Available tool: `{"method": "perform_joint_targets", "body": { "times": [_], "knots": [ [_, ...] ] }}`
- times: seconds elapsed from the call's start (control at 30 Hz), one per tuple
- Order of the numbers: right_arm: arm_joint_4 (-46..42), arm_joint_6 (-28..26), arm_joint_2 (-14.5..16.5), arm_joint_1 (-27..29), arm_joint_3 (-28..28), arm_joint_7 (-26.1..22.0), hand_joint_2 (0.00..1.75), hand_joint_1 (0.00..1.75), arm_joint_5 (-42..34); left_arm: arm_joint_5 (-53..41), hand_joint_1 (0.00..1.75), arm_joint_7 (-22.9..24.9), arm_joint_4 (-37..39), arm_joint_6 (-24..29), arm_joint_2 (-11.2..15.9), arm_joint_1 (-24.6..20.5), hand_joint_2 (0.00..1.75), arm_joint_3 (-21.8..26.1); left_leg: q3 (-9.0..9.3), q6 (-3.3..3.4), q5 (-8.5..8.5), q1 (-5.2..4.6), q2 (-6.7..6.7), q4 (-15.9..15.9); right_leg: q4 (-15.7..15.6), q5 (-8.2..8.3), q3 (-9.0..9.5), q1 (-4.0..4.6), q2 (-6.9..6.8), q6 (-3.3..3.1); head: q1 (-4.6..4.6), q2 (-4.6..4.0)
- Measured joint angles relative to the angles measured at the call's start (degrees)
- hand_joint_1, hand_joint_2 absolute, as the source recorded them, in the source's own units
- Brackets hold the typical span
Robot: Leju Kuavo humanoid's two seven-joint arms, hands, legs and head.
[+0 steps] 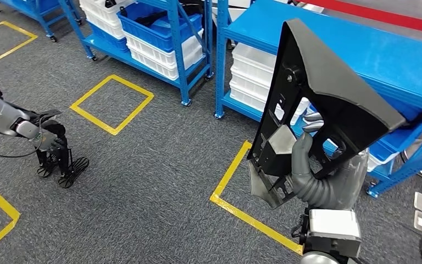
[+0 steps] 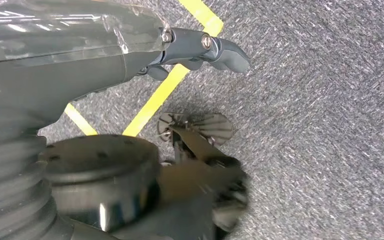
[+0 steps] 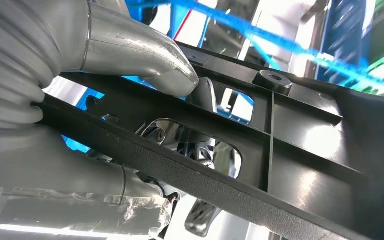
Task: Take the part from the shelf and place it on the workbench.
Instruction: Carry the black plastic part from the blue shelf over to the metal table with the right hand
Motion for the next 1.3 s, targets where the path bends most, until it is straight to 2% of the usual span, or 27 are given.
{"method": "perform_joint_targets", "body": {
  "times": [0.03,0.1,0.17,0.2,0.23,0.3,0.33,0.37,0.4,0.43,0.5,0.53,0.57,0.6,0.67,0.7,0.77,0.83,0.87,0.9,0.93,1.0,1.07,1.17,1.2,1.23,1.3],
  "knots": [
    [-0.09,0.0,-0.12,-0.01,0.07,0.02,1.75,1.75,-0.04,-0.01,0.0,0.0,0.0,0.01,0.0,-0.05,1.75,0.0,1.15,0.27,0.67,-0.23,0.79,-2.49,0.02,-0.13,0.11,0.12,-0.43,0.21,0.04,0.0],
    [-0.22,0.0,-0.37,-0.04,0.2,0.03,1.75,1.75,-0.14,-0.02,0.0,-0.01,0.0,0.03,0.0,-0.03,1.75,-0.01,1.62,0.66,0.66,-0.59,1.3,-4.26,-0.03,-0.3,0.29,0.4,-1.31,0.67,0.13,0.0],
    [-0.26,0.0,-0.58,-0.09,0.31,0.07,1.75,1.75,-0.18,-0.02,0.0,-0.03,0.0,0.05,-0.01,0.13,1.75,-0.02,1.65,1.22,0.94,-0.35,0.36,-4.67,0.04,-0.74,0.48,0.29,-1.45,1.19,0.19,0.0],
    [-0.28,0.0,-0.69,-0.14,0.34,0.12,1.75,1.75,-0.16,-0.02,0.0,-0.07,0.0,0.07,-0.02,0.15,1.75,-0.02,1.71,1.57,1.12,-0.21,-0.11,-4.94,1.07,-1.64,0.11,0.19,-0.52,1.45,0.27,0.0],
    [-0.31,0.0,-0.81,-0.17,0.38,0.19,1.75,1.75,-0.13,-0.03,0.0,-0.1,0.0,0.07,-0.02,0.1,1.75,-0.03,1.8,1.86,1.29,-0.06,-0.54,-5.19,3.28,-3.11,-0.85,0.09,0.77,1.65,0.44,0.0],
    [-0.34,0.0,-1.03,-0.14,0.44,0.36,1.75,1.75,-0.06,-0.08,0.0,-0.15,0.0,0.06,-0.02,-0.03,1.75,-0.04,1.78,2.18,1.37,-0.06,-1.49,-5.25,10.68,-6.72,-4.4,0.02,3.09,1.85,0.82,0.0],
    [-0.35,0.0,-1.12,-0.07,0.48,0.43,1.75,1.75,-0.03,-0.09,0.0,-0.14,0.0,0.05,-0.02,-0.05,1.75,-0.06,1.78,2.24,1.36,-0.08,-2.03,-5.21,14.14,-7.81,-6.18,0.03,3.42,1.9,0.95,0.0],
    [-0.35,0.0,-1.2,-0.01,0.52,0.48,1.75,1.75,-0.01,-0.1,0.0,-0.11,0.0,0.05,-0.02,-0.05,1.75,-0.07,1.8,2.27,1.33,-0.11,-2.61,-5.15,16.04,-7.84,-7.3,0.03,3.56,1.92,0.99,0.0],
    [-0.35,0.0,-1.27,0.03,0.57,0.51,1.75,1.75,0.02,-0.11,0.0,-0.07,0.0,0.04,-0.02,-0.06,1.75,-0.08,1.84,2.27,1.31,-0.11,-3.26,-5.07,15.73,-6.7,-7.43,0.01,3.65,1.89,1.01,0.0],
    [-0.35,0.0,-1.35,0.04,0.63,0.53,1.75,1.75,0.02,-0.1,0.0,-0.03,0.0,0.04,-0.03,-0.07,1.75,-0.09,1.91,2.23,1.27,-0.1,-3.91,-4.97,13.22,-4.61,-6.54,-0.02,3.86,1.78,1.03,0.0],
    [-0.36,0.0,-1.49,0.03,0.74,0.5,1.75,1.75,-0.02,-0.09,0.0,0.02,0.0,0.04,-0.05,-0.13,1.75,-0.09,1.89,1.99,1.1,-0.11,-5.14,-4.67,5.5,-0.41,-3.55,-0.15,5.79,1.46,1.04,0.0],
    [-0.38,0.0,-1.54,0.03,0.78,0.47,1.75,1.75,-0.04,-0.07,0.0,0.02,0.0,0.04,-0.06,-0.17,1.75,-0.09,1.69,1.75,1.05,-0.11,-5.71,-4.47,2.73,0.64,-2.5,-0.21,6.85,1.3,0.99,0.0],
    [-0.4,0.0,-1.56,0.03,0.81,0.43,1.75,1.75,-0.06,-0.05,0.0,0.02,0.0,0.04,-0.07,-0.18,1.75,-0.09,1.44,1.48,1.06,-0.06,-6.18,-4.3,1.25,0.97,-2.01,-0.18,7.66,1.16,0.95,0.0],
    [-0.43,0.0,-1.57,0.02,0.84,0.39,1.75,1.75,-0.07,-0.05,0.0,0.02,0.0,0.03,-0.07,-0.17,1.75,-0.09,1.2,1.16,1.14,0.02,-6.67,-4.22,0.97,0.8,-1.94,-0.09,7.8,0.99,0.88,0.0],
    [-0.44,0.01,-1.58,-0.03,0.88,0.35,1.75,1.75,-0.07,-0.05,0.0,0.02,0.0,0.01,-0.05,-0.05,1.75,-0.09,1.02,0.49,1.04,0.05,-7.15,-3.97,0.63,0.95,-1.74,-0.17,6.74,0.49,0.87,0.0],
    [-0.44,0.0,-1.58,-0.06,0.9,0.33,1.75,1.75,-0.07,-0.05,0.0,0.02,0.0,0.0,-0.05,-0.04,1.75,-0.09,0.73,0.12,0.43,-0.04,-6.54,-3.13,0.42,1.02,-1.55,-0.31,6.1,0.17,0.65,0.0],
    [-0.44,0.01,-1.58,-0.06,0.93,0.31,1.75,1.75,-0.07,-0.05,0.0,0.02,0.0,0.0,-0.04,-0.13,1.75,-0.1,-1.36,-0.54,-2.46,-0.02,-4.18,1.85,0.14,1.06,-1.27,-0.43,4.7,-0.35,0.17,0.0],
    [-0.44,0.0,-1.58,-0.03,0.96,0.34,1.75,1.75,-0.01,-0.06,0.0,0.02,0.0,-0.01,-0.04,-0.16,1.75,-0.1,-4.93,-1.05,-5.69,0.27,-2.65,9.22,0.15,0.93,-1.21,-0.35,3.33,-0.61,-0.1,0.0],
    [-0.44,0.0,-1.59,-0.02,0.97,0.38,1.75,1.75,0.05,-0.06,0.0,0.02,0.0,-0.02,-0.04,-0.12,1.75,-0.11,-6.02,-1.18,-6.21,0.41,-2.4,11.46,0.17,0.86,-1.16,-0.33,2.69,-0.62,-0.1,0.0],
    [-0.44,0.0,-1.59,-0.02,0.98,0.44,1.75,1.75,0.15,-0.05,0.0,0.02,0.0,-0.03,-0.04,-0.07,1.75,-0.11,-6.09,-1.24,-5.66,0.53,-2.21,11.62,0.18,0.76,-1.07,-0.33,2.09,-0.58,-0.11,0.0],
    [-0.44,0.0,-1.59,-0.02,0.99,0.51,1.75,1.75,0.26,-0.05,0.0,0.02,0.0,-0.04,-0.04,-0.04,1.75,-0.11,-4.95,-1.22,-4.08,0.6,-1.96,9.4,0.19,0.64,-0.9,-0.35,1.53,-0.49,-0.12,0.0],
    [-0.44,0.0,-1.59,-0.03,1.0,0.61,1.75,1.75,0.5,-0.04,0.0,0.02,0.0,-0.05,-0.04,-0.08,1.75,-0.1,-0.85,-0.93,-0.43,0.51,-0.53,1.35,0.19,0.27,-0.38,-0.31,0.58,-0.13,-0.13,0.0],
    [-0.45,0.0,-1.59,-0.03,1.01,0.64,1.75,1.75,0.7,-0.04,0.0,0.02,0.0,-0.07,-0.05,-0.15,1.75,-0.1,1.42,-0.41,1.05,0.14,0.62,-3.67,0.22,-0.04,-0.05,-0.12,-0.11,0.41,-0.09,0.0],
    [-0.46,0.0,-1.57,-0.03,1.02,0.58,1.75,1.75,0.8,-0.02,0.0,0.02,0.0,-0.11,-0.04,0.01,1.75,-0.1,1.39,0.53,1.15,-0.11,-0.07,-4.57,-0.05,-0.25,0.29,-0.09,-0.82,1.28,0.01,0.0],
    [-0.49,0.0,-1.57,-0.03,1.02,0.56,1.75,1.75,0.8,-0.02,0.0,0.02,0.0,-0.11,-0.04,0.03,1.75,-0.09,1.51,0.95,1.32,-0.01,-0.42,-4.88,0.36,-0.79,0.25,-0.19,-0.31,1.55,0.08,0.0],
    [-0.52,0.0,-1.58,-0.02,1.02,0.56,1.75,1.75,0.8,-0.02,0.0,0.02,0.0,-0.11,-0.04,-0.01,1.75,-0.09,1.63,1.35,1.51,0.15,-0.74,-5.21,1.75,-1.91,-0.28,-0.28,0.58,1.74,0.19,0.0],
    [-0.58,0.0,-1.59,0.04,1.02,0.55,1.75,1.75,0.8,-0.02,0.0,0.02,0.0,-0.11,-0.05,-0.11,1.75,-0.09,1.72,1.88,1.69,0.24,-1.43,-5.47,8.28,-5.59,-3.25,-0.33,2.76,1.91,0.55,0.0]
  ]
}}
